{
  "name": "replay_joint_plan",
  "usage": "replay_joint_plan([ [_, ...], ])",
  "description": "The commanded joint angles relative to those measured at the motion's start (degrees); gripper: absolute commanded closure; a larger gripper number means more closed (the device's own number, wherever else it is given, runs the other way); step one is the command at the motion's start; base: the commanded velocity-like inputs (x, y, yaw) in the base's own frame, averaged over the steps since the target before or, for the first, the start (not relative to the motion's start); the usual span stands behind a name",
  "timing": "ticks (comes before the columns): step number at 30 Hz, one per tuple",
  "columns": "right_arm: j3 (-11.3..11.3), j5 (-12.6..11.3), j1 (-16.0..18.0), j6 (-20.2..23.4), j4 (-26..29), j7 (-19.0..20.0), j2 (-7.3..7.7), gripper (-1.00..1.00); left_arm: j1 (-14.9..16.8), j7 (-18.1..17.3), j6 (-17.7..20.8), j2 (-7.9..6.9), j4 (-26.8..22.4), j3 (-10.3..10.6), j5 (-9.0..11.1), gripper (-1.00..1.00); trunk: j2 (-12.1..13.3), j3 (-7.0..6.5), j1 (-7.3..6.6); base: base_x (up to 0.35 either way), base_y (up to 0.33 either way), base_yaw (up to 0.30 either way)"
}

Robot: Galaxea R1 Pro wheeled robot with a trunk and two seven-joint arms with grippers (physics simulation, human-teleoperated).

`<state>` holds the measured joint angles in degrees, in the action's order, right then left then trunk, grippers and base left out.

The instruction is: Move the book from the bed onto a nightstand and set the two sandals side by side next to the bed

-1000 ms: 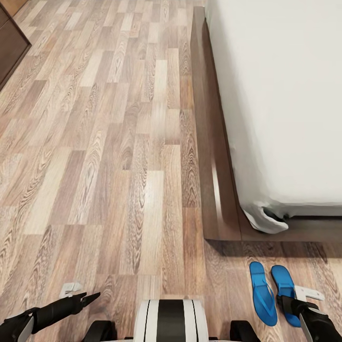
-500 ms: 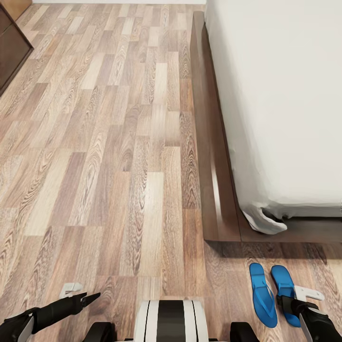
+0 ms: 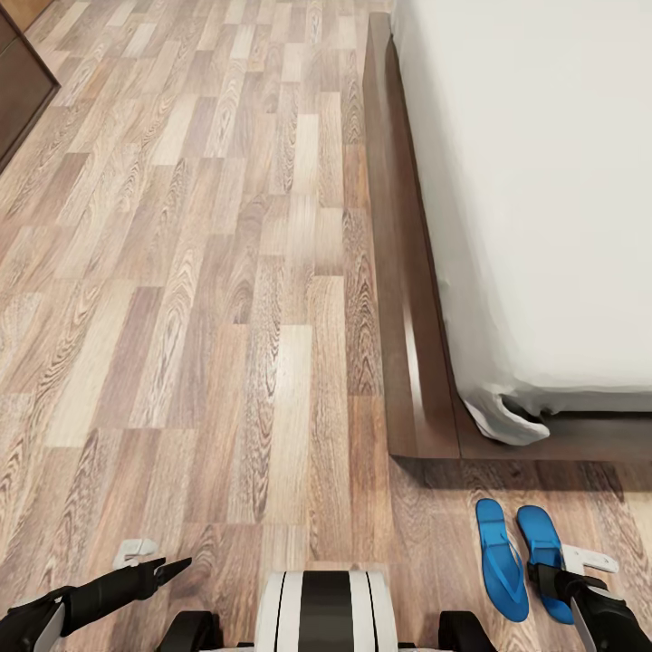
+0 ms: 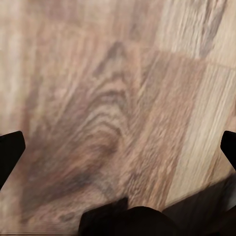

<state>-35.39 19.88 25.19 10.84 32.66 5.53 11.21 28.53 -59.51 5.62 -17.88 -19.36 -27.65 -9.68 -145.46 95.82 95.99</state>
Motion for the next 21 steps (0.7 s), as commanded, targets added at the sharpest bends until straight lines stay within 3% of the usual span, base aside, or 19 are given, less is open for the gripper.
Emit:
replay_joint_plan([
  [1, -0.4, 0.6, 0.0, 0.2, 0.1, 0.5, -0.05, 1.0, 0.0, -0.4, 0.6, 0.04, -0.1, -0.5, -0.4, -1.0, 0.0, 0.03, -0.01, 0.0, 0.0, 0.0],
  [16, -0.4, 0.6, 0.0, 0.2, 0.1, 0.5, -0.14, 1.0, 0.0, -0.3, 0.6, 0.03, -0.1, -0.5, -0.4, -1.0, 0.0, 0.03, -0.01, 0.0, 0.0, 0.0],
  [17, -0.4, 0.6, 0.0, 0.2, 0.1, 0.5, -0.14, -1.0, 0.0, -0.3, 0.6, 0.03, -0.1, -0.5, -0.4, -1.0, 0.0, 0.03, -0.01, 0.0, 0.0, 0.0],
  [21, -0.4, 0.6, 0.0, 0.2, 0.1, 0.5, -0.08, -1.0, 0.0, -0.3, 0.6, 0.04, -0.1, -0.5, -0.4, -1.0, 0.0, 0.03, -0.01, 0.0, 0.0, 0.0],
])
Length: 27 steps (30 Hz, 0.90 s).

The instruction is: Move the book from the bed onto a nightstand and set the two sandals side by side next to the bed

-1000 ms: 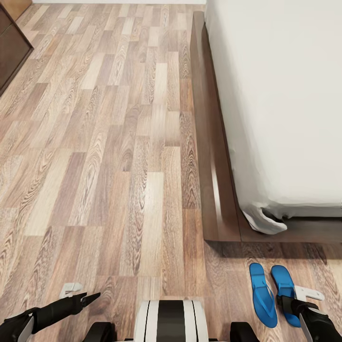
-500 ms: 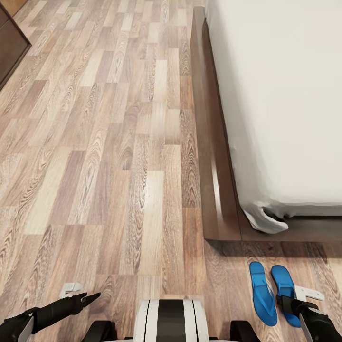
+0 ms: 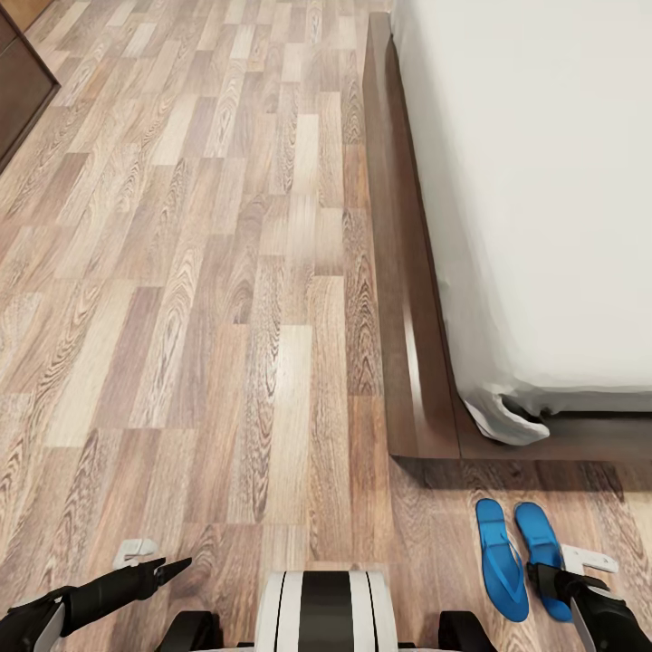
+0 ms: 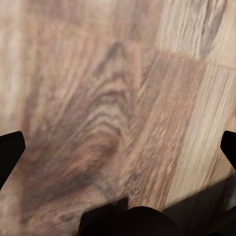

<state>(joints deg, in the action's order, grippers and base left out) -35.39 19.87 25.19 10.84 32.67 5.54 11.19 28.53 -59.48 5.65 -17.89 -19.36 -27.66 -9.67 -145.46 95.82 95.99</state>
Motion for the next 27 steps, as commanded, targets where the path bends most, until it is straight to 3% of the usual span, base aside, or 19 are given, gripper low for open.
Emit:
replay_joint_plan([
  [1, -0.4, 0.6, 0.0, 0.2, 0.1, 0.5, -0.07, -1.0, 0.0, -0.4, 0.6, 0.04, -0.1, -0.5, -0.4, -1.0, 0.0, 0.03, -0.01, 0.0, 0.0, 0.0],
  [23, -0.4, 0.6, 0.0, 0.2, 0.1, 0.5, -0.03, -1.0, 0.0, -0.4, 0.5, 0.04, -0.1, -0.5, -0.4, -1.0, 0.0, 0.03, -0.01, 0.0, 0.0, 0.0],
  [27, -0.4, 0.6, 0.0, 0.2, 0.1, 0.5, -0.03, -1.0, 0.0, -0.5, 0.6, 0.04, -0.1, -0.5, -0.5, -1.0, 0.0, -0.86, -0.11, 0.0, 0.0, 0.0],
])
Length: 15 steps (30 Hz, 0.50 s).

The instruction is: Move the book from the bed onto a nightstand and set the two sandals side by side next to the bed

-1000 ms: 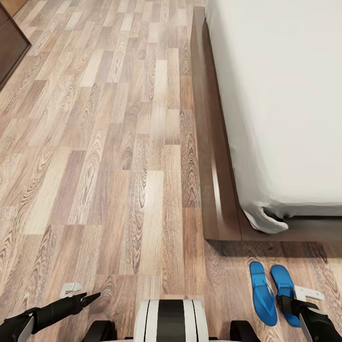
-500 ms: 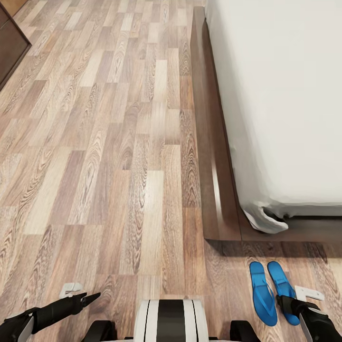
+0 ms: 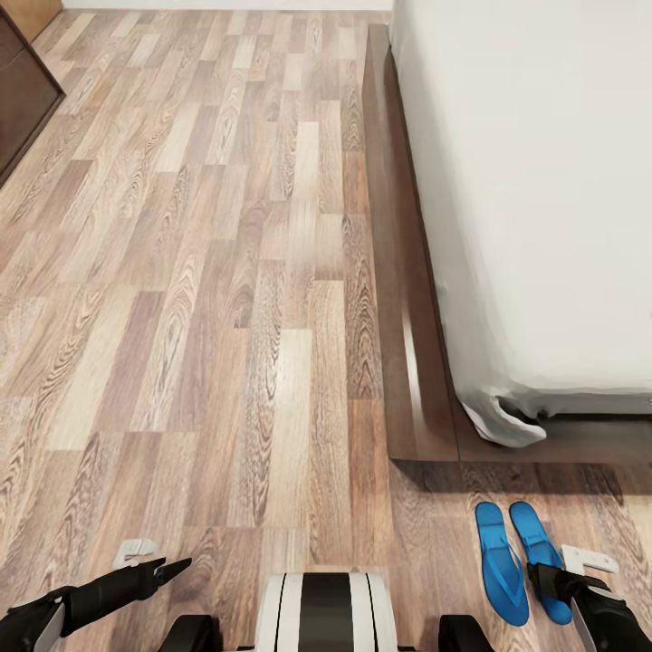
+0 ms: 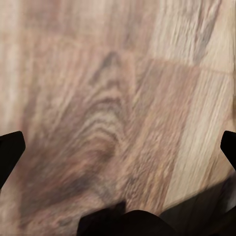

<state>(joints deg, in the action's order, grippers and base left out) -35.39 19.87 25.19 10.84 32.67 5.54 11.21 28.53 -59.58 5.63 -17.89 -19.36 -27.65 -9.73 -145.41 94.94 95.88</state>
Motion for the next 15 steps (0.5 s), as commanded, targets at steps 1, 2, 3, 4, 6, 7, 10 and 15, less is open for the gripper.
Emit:
replay_joint_plan([
  [1, -0.4, 0.6, 0.0, 0.2, 0.1, 0.5, -0.05, -1.0, 0.0, -0.4, 0.6, 0.04, -0.1, -0.5, -0.5, -1.0, 0.0, -0.2, -0.03, 0.0, 0.0, 0.0],
  [2, -0.4, 0.6, 0.0, 0.2, 0.1, 0.5, -0.05, -1.0, 0.0, -0.4, 0.6, 0.04, -0.1, -0.5, -0.5, -1.0, 0.0, -0.42, -0.06, 0.0, 0.0, 0.0],
  [3, -0.4, 0.6, 0.0, 0.2, 0.1, 0.5, -0.05, -1.0, 0.0, -0.4, 0.6, 0.04, -0.1, -0.5, -0.5, -1.0, 0.0, -0.64, -0.08, 0.0, 0.0, 0.0],
  [4, -0.4, 0.6, 0.0, 0.2, 0.1, 0.5, -0.05, -1.0, 0.0, -0.4, 0.6, 0.04, -0.1, -0.5, -0.5, -1.0, 0.0, -0.87, -0.11, 0.0, 0.0, 0.0],
  [6, -0.4, 0.6, 0.0, 0.2, 0.1, 0.5, -0.05, -1.0, 0.0, -0.4, 0.6, 0.04, -0.1, -0.5, -0.5, -1.0, 0.1, -1.31, -0.16, 0.0, 0.0, 0.0],
  [7, -0.4, 0.6, 0.0, 0.2, 0.1, 0.5, -0.05, -1.0, 0.0, -0.4, 0.6, 0.04, -0.1, -0.5, -0.5, -1.0, 0.1, -1.53, -0.19, 0.0, 0.0, 0.0],
  [10, -0.4, 0.6, 0.0, 0.2, 0.2, 0.5, -0.05, -1.0, 0.0, -0.4, 0.6, 0.04, -0.1, -0.5, -0.4, -1.0, 0.1, -2.19, -0.26, 0.0, 0.0, 0.0],
  [15, -0.4, 0.6, 0.0, 0.2, 0.2, 0.5, -0.05, -1.0, 0.0, -0.4, 0.6, 0.04, -0.1, -0.5, -0.5, -1.0, 0.2, -3.3, -0.39, 0.0, 0.0, 0.0],
])
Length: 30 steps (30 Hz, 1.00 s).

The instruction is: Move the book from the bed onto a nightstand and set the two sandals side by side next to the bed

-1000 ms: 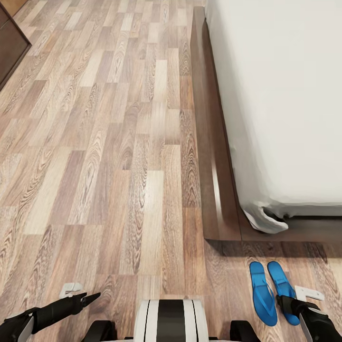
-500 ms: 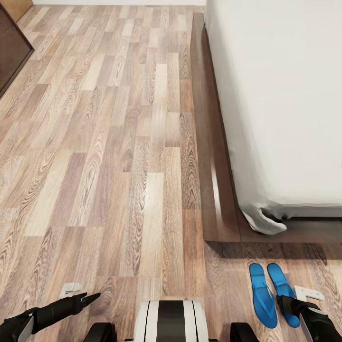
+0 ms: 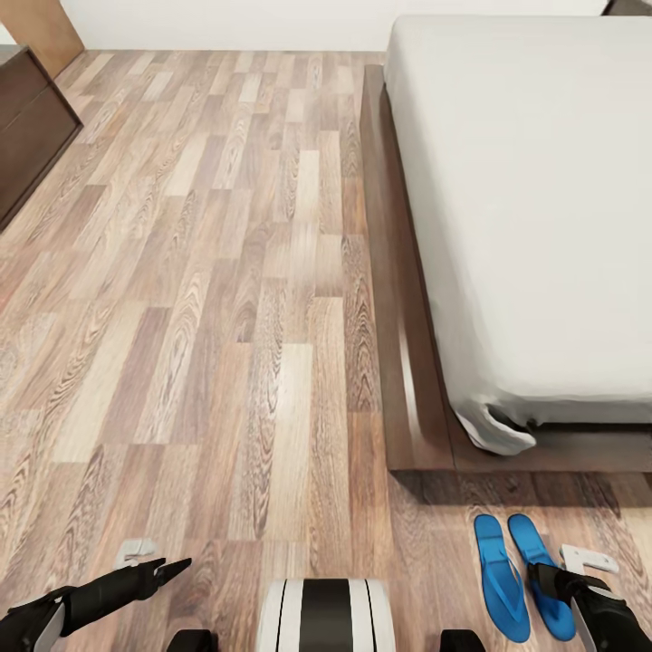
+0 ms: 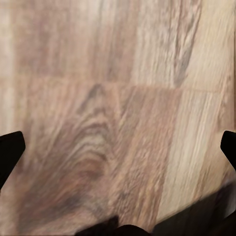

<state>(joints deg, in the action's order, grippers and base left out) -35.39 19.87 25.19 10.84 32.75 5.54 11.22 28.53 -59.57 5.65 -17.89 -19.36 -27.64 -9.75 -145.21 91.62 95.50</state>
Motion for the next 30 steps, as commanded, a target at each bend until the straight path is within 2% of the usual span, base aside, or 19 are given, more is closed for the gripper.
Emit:
replay_joint_plan([
  [1, -0.4, 0.6, 0.0, 0.2, 0.1, 0.5, -0.05, -1.0, 0.0, -0.4, 0.6, 0.04, -0.1, -0.5, -0.4, -1.0, 0.0, -0.2, -0.03, 0.0, 0.0, 0.0],
  [9, -0.4, 0.6, 0.0, 0.2, 0.5, 0.6, 0.01, -1.0, 0.0, -0.3, 0.6, 0.04, -0.1, -0.5, -0.4, -1.0, 0.1, -1.97, -0.24, 0.0, 0.0, 0.0],
  [17, -0.5, 0.4, 0.0, 0.3, 5.0, 1.4, 0.02, -1.0, 0.0, -0.3, 0.6, 0.04, -0.1, -0.5, -0.4, -1.0, 0.2, -3.74, -0.44, 0.0, 0.0, 0.0],
  [20, -0.7, 0.4, 0.0, 0.7, 5.5, 5.5, 0.06, -1.0, 0.0, -0.3, 0.6, 0.04, -0.1, -0.4, -0.4, -1.0, 0.3, -4.41, -0.52, 0.0, 0.0, 0.0],
  [26, -1.0, 0.5, 0.0, 4.9, 7.1, 14.8, 0.17, -1.0, 0.0, -0.3, 0.6, 0.04, -0.1, -0.5, -0.4, -1.0, 0.3, -5.74, -0.68, 0.0, 0.0, 0.0],
  [30, -1.3, 0.4, -0.1, 6.7, 12.9, 22.8, 0.77, -1.0, 0.0, -0.3, 0.6, 0.04, -0.1, -0.5, -0.4, -1.0, 0.4, -6.62, -0.78, 0.0, 0.0, 0.0],
])
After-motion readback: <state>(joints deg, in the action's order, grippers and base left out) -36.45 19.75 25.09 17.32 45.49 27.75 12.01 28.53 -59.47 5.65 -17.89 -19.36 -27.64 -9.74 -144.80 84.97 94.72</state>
